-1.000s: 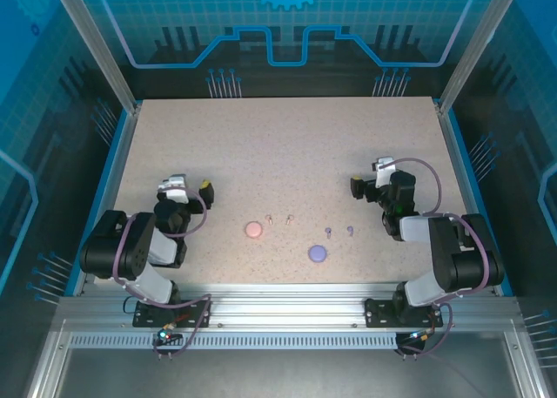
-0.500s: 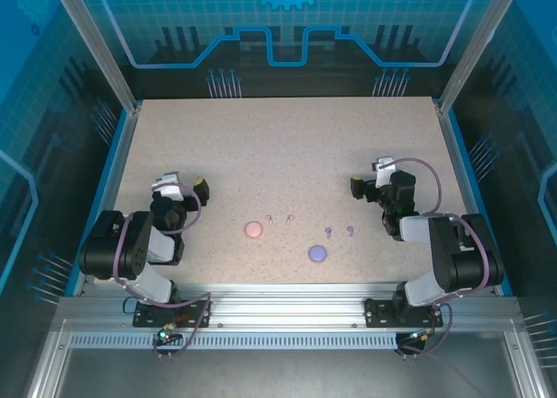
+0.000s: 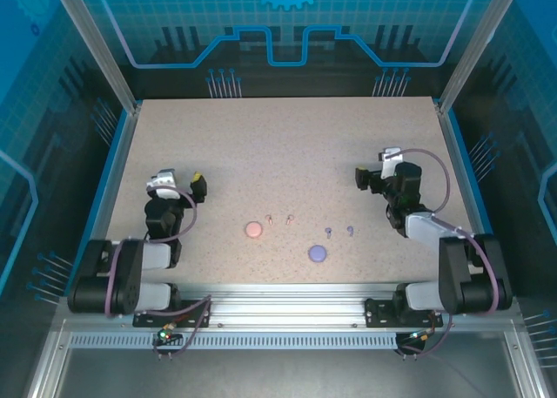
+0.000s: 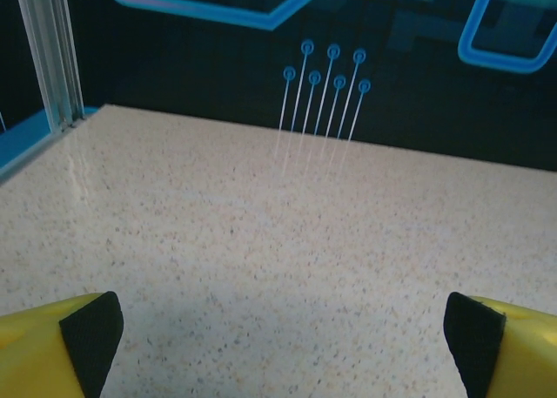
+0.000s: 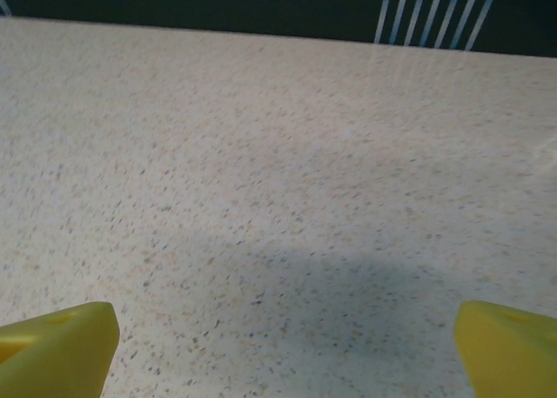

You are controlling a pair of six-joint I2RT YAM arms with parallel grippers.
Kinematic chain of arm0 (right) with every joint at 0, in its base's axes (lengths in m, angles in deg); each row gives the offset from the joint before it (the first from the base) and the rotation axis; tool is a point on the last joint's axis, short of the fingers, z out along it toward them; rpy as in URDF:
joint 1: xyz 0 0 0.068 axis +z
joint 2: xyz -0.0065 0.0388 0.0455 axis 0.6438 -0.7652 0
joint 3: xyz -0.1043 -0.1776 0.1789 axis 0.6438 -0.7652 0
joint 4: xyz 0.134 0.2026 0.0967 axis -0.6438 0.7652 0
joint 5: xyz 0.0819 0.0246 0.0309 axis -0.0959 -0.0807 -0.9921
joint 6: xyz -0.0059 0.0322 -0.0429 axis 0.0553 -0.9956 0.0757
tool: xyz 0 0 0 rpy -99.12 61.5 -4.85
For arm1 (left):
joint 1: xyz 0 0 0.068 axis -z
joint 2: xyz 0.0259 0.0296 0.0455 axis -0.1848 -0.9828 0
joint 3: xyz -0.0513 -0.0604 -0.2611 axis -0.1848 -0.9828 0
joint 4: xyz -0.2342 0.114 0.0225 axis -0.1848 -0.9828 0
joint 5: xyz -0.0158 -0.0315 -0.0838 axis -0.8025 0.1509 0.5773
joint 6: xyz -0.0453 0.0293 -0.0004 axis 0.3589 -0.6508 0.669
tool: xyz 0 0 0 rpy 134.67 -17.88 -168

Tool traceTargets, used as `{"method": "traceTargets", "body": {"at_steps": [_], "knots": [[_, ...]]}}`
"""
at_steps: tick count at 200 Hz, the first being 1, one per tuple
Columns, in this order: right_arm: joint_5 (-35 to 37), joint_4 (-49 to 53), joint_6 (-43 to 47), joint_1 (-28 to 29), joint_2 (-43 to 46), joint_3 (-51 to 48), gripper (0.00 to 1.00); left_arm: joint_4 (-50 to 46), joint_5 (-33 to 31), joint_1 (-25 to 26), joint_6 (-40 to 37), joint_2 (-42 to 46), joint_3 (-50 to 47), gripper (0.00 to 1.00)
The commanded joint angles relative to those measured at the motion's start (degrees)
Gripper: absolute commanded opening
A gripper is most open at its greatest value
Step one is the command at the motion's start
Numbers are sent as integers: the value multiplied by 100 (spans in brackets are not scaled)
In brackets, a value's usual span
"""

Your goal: Insert the wireless bluetooth earbuds into the charging case

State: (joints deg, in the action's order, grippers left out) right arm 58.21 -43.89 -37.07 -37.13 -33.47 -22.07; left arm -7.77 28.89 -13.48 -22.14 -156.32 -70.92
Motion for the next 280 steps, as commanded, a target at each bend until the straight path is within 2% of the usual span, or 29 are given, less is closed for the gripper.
{"method": "traceTargets", "body": {"at_steps": [1, 25, 40, 69, 105, 129, 153, 198, 245, 280], "knots": [[764, 1575, -1154, -155, 413, 669, 100, -1072, -205, 37, 66, 655, 286, 99], [598, 3012, -1938, -224, 438, 1416, 100, -1848, -252, 97, 359, 1211, 631, 99], [36, 3412, -1924, -226, 416, 1665, 100, -2530, -202, 183, 522, 1494, 953, 99], [-403, 4362, -2122, -40, 444, 2053, 100, -3410, -160, 500, 743, 1818, 1359, 99], [-461, 5878, -2569, 654, 453, 2521, 98, -4849, -332, 1097, 771, 1756, 2093, 99], [-255, 6601, -3203, 1357, 456, 2621, 93, -4942, -317, 1421, 1033, 1681, 2176, 99], [-60, 6958, -3906, 2107, 451, 2550, 93, -5427, -223, 1654, 1377, 1660, 2416, 99], [414, 7233, -5419, 3331, 377, 2194, 92, -6205, -156, 1969, 1461, 1675, 2692, 99], [770, 7443, -7045, 4108, 210, 1958, 91, -7049, -80, 1996, 1493, 1062, 3301, 99], [688, 7269, -7755, 4414, -117, 1951, 90, -6931, -11, 1997, 1721, 714, 3354, 99]]}}
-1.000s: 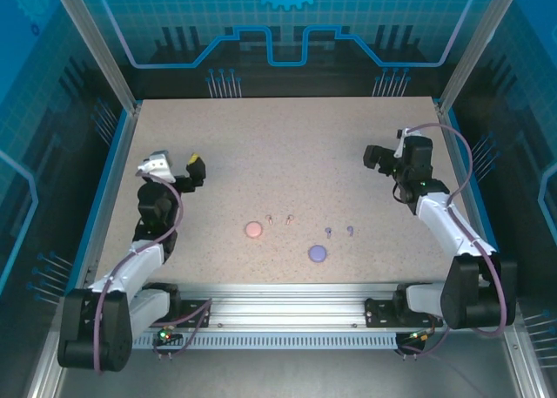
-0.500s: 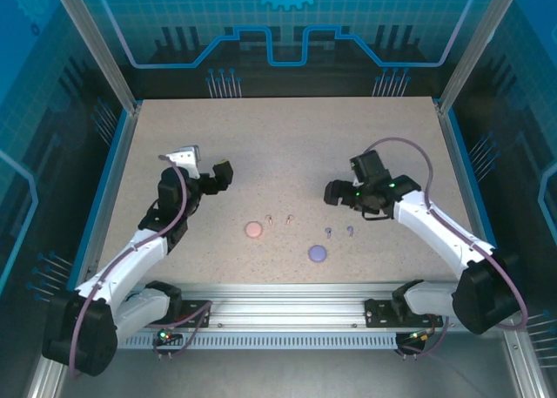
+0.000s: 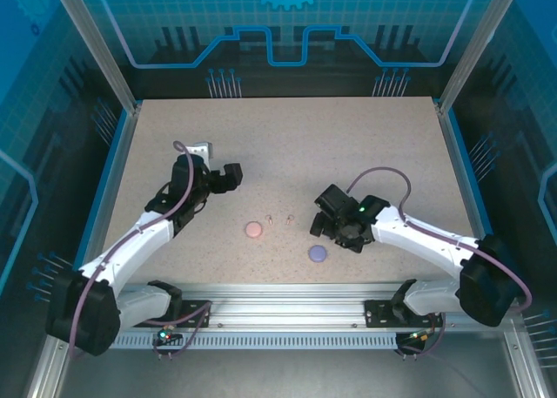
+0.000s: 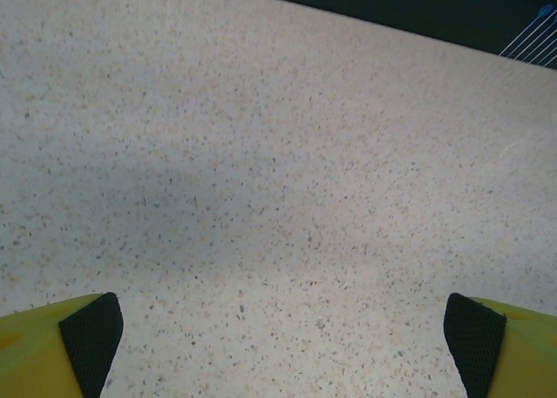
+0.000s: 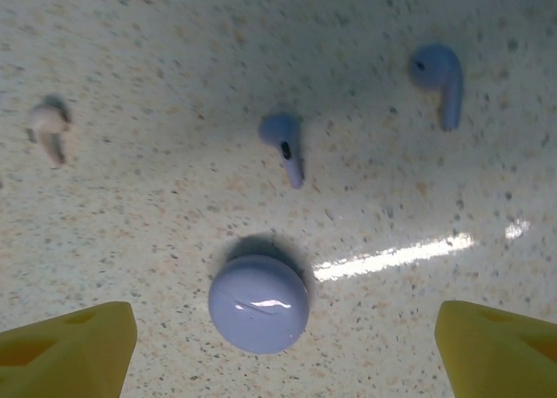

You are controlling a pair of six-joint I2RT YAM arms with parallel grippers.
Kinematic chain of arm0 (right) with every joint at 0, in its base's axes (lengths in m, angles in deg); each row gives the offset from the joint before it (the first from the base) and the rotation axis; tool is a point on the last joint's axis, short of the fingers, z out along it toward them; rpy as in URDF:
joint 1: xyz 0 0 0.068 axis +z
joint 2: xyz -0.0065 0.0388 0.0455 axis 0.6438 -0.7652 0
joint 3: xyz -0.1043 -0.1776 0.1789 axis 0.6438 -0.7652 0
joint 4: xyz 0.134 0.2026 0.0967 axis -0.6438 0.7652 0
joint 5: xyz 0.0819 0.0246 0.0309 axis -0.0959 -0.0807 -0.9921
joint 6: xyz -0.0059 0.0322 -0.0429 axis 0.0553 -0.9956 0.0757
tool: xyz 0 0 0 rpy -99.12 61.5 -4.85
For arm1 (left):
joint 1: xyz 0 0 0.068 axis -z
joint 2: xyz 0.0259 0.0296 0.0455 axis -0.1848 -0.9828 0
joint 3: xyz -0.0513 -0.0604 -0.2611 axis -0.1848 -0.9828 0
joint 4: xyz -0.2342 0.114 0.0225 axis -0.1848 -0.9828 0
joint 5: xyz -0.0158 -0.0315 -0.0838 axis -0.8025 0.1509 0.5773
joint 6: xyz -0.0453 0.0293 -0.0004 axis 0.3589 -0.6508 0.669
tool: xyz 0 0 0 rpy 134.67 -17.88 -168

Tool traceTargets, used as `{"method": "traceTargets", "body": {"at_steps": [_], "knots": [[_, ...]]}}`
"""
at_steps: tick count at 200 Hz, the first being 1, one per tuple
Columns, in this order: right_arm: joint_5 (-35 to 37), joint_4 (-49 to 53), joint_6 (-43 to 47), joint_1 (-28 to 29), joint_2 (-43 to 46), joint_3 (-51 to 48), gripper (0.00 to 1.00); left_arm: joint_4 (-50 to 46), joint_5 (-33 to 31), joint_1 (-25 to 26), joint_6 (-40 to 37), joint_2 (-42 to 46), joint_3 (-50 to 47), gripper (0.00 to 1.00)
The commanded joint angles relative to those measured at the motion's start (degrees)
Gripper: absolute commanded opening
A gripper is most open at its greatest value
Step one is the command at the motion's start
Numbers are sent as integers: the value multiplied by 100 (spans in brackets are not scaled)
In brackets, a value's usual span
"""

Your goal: Insert the wireless bluetooth earbuds into the charging case

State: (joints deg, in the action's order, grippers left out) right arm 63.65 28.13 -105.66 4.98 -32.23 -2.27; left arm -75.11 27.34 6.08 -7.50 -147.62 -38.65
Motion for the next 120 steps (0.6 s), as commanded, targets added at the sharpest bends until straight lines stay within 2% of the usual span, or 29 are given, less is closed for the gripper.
{"method": "traceTargets", "body": {"at_steps": [1, 54, 120], "knots": [[140, 60, -911, 208, -261, -26, 90, -190, 146, 41, 269, -166, 123, 99], [-115, -230, -1284, 476, -1025, 262, 86, 171, 392, 41, 230, -121, 32, 99], [-312, -342, -1337, 639, -1470, 478, 83, 602, -64, 41, 549, 419, -46, 99]]}}
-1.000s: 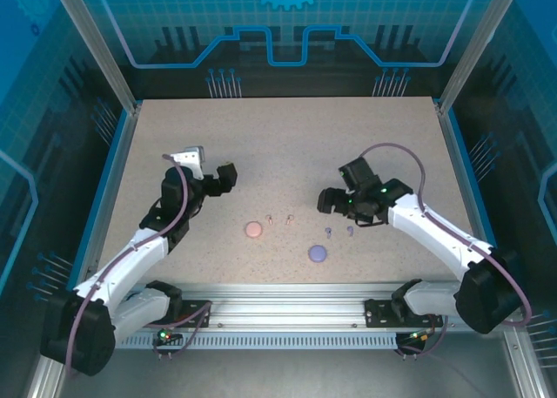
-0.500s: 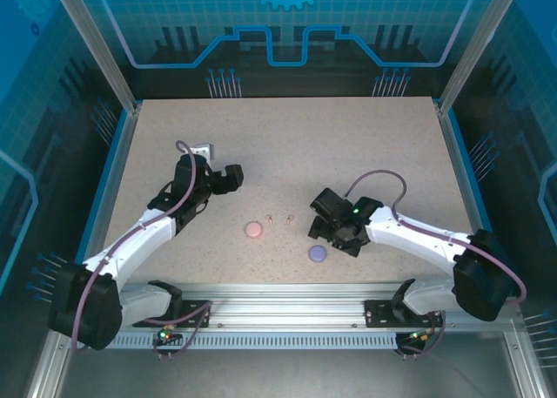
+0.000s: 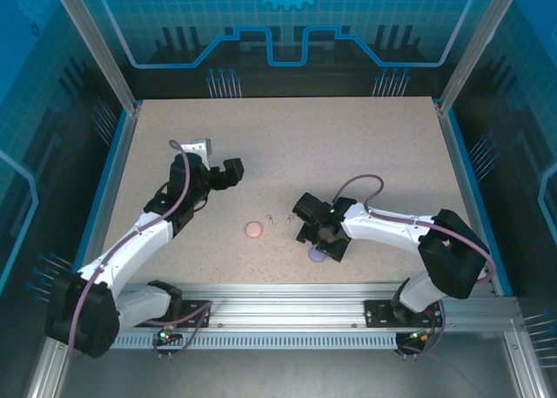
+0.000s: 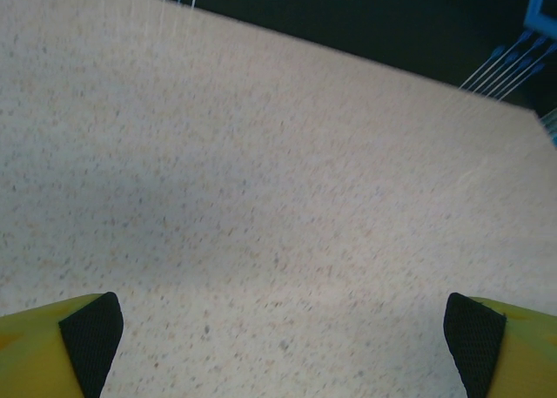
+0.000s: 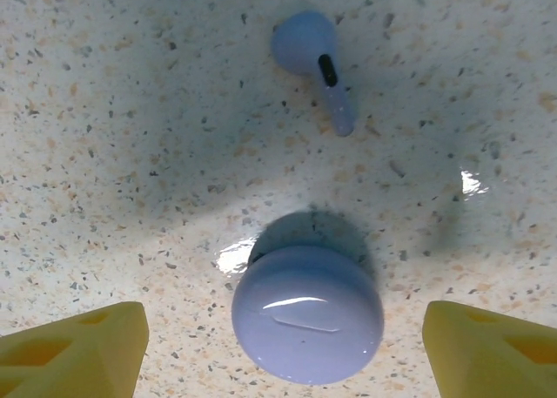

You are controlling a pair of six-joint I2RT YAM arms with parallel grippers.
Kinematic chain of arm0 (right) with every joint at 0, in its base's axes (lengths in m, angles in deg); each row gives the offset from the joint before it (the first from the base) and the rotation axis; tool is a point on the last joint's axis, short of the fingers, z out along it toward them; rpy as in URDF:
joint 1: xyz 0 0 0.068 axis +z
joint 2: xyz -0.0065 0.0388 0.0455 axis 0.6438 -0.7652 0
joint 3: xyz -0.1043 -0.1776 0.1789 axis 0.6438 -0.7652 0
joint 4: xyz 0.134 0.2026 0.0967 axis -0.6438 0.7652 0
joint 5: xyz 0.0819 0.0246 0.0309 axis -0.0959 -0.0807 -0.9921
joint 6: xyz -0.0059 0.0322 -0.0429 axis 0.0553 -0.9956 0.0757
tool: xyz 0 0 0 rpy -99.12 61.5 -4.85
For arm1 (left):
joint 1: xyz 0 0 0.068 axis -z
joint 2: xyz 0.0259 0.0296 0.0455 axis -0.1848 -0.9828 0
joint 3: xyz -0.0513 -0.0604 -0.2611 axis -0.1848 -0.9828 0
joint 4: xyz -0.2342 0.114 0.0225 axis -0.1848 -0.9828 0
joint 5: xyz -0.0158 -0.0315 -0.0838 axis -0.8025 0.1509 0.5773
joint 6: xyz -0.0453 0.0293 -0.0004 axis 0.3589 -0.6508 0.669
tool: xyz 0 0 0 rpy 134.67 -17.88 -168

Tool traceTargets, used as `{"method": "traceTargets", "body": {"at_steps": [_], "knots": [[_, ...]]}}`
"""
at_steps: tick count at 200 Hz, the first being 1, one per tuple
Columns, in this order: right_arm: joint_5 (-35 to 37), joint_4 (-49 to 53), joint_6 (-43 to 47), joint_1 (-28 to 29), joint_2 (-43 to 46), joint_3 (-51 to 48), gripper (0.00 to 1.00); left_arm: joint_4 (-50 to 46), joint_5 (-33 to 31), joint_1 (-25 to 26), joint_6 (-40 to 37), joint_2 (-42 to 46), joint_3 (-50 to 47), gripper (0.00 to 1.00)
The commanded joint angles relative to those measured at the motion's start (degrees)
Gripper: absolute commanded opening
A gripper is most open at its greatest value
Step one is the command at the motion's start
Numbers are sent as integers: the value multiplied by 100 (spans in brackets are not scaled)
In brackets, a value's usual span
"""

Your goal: Insert the wireless bluetooth earbuds into the charging case

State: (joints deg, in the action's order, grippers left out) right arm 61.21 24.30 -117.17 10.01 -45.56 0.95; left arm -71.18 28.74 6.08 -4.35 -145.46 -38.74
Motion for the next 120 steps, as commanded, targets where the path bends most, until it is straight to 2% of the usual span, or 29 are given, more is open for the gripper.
{"method": "traceTargets", "body": {"at_steps": [1, 19, 37, 57, 77, 120], "knots": [[-76, 40, -190, 134, -140, 156, 83, 193, -212, 41, 237, 204, -30, 99], [-111, 32, -220, 175, -227, 161, 83, -138, -266, 0, 632, 174, 126, 99], [-144, 5, -256, 210, -282, 129, 83, -169, 230, -168, 892, 157, 133, 99], [-121, 20, -272, 246, -318, 121, 83, 21, 814, -241, 420, 240, 69, 99], [-133, -38, -291, 251, -359, 88, 82, -243, 825, -240, 171, 243, 230, 99], [-100, -135, -311, 256, -516, 59, 79, 65, 597, -241, 68, 527, -45, 99]]}}
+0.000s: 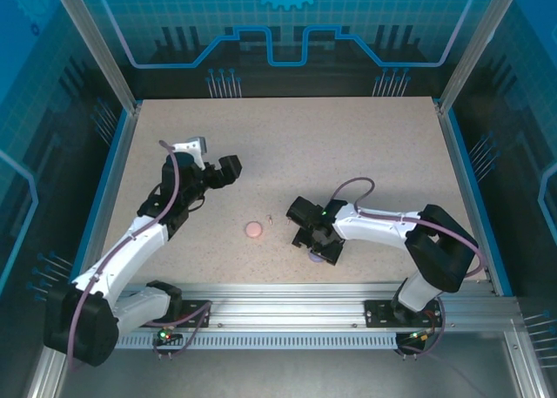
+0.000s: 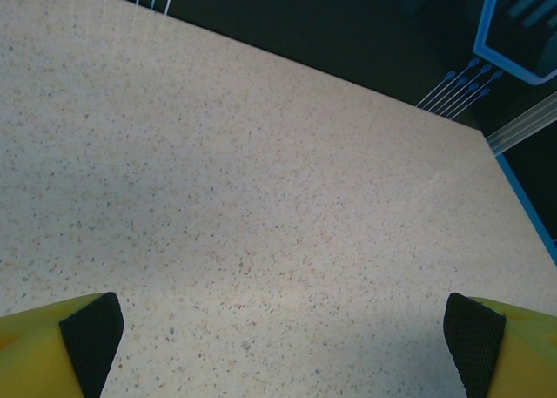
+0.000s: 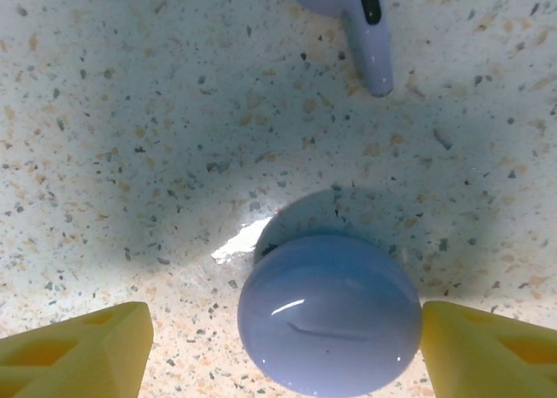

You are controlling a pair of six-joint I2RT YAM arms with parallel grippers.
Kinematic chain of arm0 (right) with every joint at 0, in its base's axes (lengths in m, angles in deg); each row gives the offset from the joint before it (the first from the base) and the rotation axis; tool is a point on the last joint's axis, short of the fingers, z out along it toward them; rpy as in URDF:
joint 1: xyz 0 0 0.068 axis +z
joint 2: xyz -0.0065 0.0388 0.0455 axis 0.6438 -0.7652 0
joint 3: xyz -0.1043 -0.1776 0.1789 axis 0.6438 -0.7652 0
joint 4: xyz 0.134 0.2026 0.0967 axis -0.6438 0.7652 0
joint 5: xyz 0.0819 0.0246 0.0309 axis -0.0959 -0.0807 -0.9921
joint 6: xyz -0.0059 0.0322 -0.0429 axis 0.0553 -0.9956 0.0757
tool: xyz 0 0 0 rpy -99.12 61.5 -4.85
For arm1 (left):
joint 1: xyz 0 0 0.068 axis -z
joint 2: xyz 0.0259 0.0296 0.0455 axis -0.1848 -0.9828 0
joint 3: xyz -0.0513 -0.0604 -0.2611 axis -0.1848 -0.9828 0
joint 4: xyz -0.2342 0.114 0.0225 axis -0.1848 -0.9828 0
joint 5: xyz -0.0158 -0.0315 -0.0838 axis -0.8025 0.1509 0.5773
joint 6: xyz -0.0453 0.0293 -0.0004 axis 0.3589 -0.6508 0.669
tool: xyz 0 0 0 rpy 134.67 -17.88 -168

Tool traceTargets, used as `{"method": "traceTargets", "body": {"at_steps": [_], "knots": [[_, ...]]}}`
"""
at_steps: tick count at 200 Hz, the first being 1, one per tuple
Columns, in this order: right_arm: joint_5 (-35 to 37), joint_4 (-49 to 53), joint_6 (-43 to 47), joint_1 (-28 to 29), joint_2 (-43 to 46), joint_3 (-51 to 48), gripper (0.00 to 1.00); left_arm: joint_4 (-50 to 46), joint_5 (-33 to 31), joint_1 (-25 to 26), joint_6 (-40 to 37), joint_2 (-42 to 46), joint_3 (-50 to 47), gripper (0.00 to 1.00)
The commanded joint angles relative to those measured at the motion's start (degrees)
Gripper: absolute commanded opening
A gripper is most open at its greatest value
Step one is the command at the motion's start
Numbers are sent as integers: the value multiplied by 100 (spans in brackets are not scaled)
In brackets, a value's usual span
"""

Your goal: Insert the wireless bluetooth earbuds into the charging case

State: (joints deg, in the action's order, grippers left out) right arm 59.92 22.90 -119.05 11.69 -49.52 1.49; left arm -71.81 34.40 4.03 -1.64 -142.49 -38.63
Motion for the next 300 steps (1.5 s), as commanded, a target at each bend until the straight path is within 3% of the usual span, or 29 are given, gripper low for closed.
{"method": "traceTargets", "body": {"at_steps": [1, 82, 192, 248, 300], "knots": [[32, 5, -122, 88, -122, 5, 79, 128, 31, -35, -201, 231, -50, 99], [137, 39, -69, -14, -186, -135, 75, 148, 100, -35, -172, 143, -26, 99], [224, -31, 155, -49, -204, -224, 64, 311, 801, 35, 44, -173, -50, 97], [325, -89, 424, -52, 16, -223, 44, 613, 1220, 61, 344, -165, -347, 91], [278, -220, 812, -285, 669, 95, 42, 1256, 1736, 161, 921, -111, -761, 90]]}}
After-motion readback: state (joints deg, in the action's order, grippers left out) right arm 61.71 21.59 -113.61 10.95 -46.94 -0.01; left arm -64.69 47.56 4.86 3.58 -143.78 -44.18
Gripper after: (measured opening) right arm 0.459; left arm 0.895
